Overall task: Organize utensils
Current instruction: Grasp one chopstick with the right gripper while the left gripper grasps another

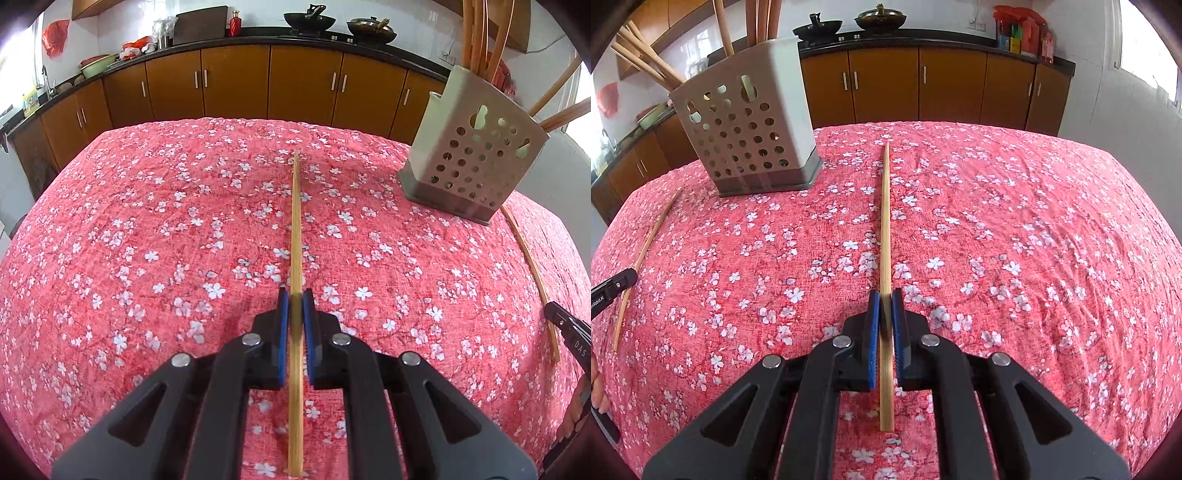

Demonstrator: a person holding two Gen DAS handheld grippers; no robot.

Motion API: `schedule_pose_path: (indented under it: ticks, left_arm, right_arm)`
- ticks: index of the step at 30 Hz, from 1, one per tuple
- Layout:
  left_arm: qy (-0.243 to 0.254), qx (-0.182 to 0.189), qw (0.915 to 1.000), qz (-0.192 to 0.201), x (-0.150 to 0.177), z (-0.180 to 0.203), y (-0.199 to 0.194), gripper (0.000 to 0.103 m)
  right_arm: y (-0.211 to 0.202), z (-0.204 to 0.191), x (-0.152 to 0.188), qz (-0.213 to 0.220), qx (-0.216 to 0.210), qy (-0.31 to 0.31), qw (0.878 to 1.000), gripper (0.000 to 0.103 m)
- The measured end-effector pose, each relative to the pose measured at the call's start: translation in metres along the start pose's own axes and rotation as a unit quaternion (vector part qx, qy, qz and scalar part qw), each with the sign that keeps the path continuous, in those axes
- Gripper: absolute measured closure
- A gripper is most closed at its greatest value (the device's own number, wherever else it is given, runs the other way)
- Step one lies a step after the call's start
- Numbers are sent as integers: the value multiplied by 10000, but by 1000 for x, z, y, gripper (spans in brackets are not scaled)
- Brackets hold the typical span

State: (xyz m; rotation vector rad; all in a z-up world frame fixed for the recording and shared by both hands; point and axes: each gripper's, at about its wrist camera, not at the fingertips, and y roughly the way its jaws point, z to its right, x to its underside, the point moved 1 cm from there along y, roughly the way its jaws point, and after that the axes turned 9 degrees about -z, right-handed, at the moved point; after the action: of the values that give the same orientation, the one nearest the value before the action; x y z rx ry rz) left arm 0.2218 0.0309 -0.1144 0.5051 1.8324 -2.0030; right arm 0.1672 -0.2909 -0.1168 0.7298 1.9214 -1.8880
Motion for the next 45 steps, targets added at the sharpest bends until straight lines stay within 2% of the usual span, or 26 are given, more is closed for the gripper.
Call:
schedule_pose_path:
  ticks: [22, 28, 45]
  left_arm:
    - [-43, 47, 10000, 0, -1, 1, -2, 93]
    - [184, -18, 9998, -23, 5, 7, -7, 90]
    - [213, -26, 9998, -46, 12, 7, -18, 90]
  right_arm:
    - [1, 2, 0, 5, -28, 20, 10000, 95]
    - [-4, 7, 7, 4, -66, 43, 10000, 95]
    - [-10, 8, 16, 0, -50, 3, 10000, 95]
